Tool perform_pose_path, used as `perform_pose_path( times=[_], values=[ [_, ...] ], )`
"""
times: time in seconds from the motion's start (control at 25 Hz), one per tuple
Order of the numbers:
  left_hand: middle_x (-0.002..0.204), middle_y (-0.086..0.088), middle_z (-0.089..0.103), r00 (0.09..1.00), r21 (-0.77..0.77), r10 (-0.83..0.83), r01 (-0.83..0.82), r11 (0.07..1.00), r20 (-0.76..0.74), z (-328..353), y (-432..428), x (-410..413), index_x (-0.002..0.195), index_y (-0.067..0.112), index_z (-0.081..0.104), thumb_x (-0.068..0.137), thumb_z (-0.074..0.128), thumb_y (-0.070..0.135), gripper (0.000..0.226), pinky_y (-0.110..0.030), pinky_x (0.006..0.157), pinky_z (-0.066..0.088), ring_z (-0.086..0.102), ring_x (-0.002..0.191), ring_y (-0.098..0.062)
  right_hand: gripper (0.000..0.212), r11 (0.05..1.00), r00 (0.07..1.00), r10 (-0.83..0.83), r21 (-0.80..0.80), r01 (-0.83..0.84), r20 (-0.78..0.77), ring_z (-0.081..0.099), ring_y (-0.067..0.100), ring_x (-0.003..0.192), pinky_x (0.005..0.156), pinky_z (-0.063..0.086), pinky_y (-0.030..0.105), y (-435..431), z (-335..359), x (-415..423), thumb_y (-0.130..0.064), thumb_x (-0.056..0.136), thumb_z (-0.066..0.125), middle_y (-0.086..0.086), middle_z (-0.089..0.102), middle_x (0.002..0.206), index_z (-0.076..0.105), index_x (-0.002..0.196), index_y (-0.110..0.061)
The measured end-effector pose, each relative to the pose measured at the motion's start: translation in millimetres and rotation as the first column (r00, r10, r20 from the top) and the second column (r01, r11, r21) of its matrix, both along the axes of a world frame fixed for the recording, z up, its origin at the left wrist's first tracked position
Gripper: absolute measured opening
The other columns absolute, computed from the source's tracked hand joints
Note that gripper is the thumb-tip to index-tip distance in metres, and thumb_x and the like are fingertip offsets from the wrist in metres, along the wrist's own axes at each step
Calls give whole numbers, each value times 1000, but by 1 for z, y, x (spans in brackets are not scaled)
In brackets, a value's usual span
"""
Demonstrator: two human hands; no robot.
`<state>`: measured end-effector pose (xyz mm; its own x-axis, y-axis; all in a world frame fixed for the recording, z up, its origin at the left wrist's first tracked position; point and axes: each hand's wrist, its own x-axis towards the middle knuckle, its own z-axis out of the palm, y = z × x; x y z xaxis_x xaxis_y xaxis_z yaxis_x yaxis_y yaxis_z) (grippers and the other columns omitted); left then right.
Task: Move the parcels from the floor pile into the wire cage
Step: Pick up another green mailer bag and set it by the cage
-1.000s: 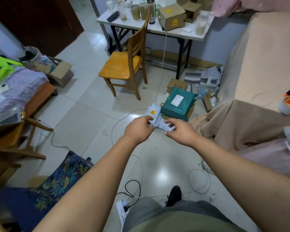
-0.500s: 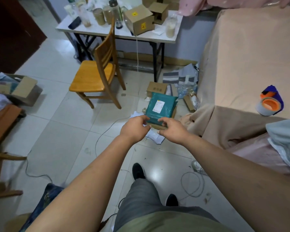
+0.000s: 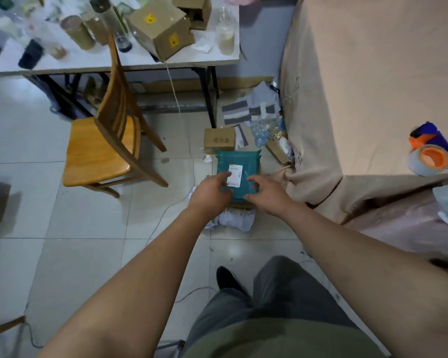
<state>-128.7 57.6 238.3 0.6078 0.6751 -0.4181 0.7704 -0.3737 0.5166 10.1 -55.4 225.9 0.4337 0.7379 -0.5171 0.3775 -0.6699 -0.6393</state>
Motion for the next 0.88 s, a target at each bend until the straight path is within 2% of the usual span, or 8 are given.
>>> perform_pose_path(
  times=[0.12,0.28,0.32,0.4,0.48,0.72,0.8,0.88],
  values=[
    [133,-3,65,1000,-35,-25,25,999,7,-18,31,24,148,31,46,95,62,22,56,-30,78,53,67,108,-23,63,1000,999,-24,-15,23,-36,59,24,119,99,47,32,38,-21,21,-27,90,75,8,59,133,49,146,-21],
    [136,-1,60,999,-25,3,-4,1000,-37,-51,71,59,155,40,21,94,65,26,76,-22,63,49,69,103,-22,70,999,998,-19,-28,17,-68,62,23,112,86,43,25,79,-58,56,-30,89,74,7,58,133,42,151,-25],
    [135,-2,59,999,-17,16,-17,1000,-46,-59,77,65,155,40,18,93,65,27,79,-25,64,51,69,101,-22,72,999,998,-11,-34,8,-67,61,24,113,87,43,25,85,-66,63,-29,89,75,8,58,135,41,152,-25],
    [135,-7,56,998,-23,34,-36,999,-60,-79,92,81,157,37,15,91,64,29,83,-40,78,56,68,102,-28,75,998,998,0,-61,-4,-64,59,27,120,94,44,28,94,-87,83,-27,89,74,11,55,140,37,155,-22],
    [138,-10,47,995,-46,15,-19,999,-98,-106,106,92,159,37,10,90,65,30,89,-49,87,56,65,104,-33,81,996,998,-3,-93,-2,-59,54,28,128,100,41,28,101,-111,95,-27,88,75,12,51,143,33,157,-22],
    [154,-9,27,982,-71,-103,93,993,-158,-212,154,123,156,51,5,86,71,40,97,-51,93,55,61,116,-36,106,991,998,-49,-130,44,-35,38,26,140,109,31,26,126,-208,119,-36,82,81,14,38,151,12,162,-36],
    [162,-6,12,972,-37,-128,123,992,-196,-261,167,124,152,58,2,85,73,44,98,-56,100,51,52,129,-39,121,988,997,-56,-149,48,-49,32,28,144,116,28,33,139,-259,123,-46,77,84,15,29,156,-4,160,-44],
    [166,-3,-3,970,-25,-118,115,993,-211,-318,180,123,151,61,3,85,75,45,100,-60,108,43,36,143,-41,132,985,996,-61,-167,51,-57,27,33,148,121,27,43,150,-317,128,-53,72,86,18,21,160,-15,157,-48]
  ],
)
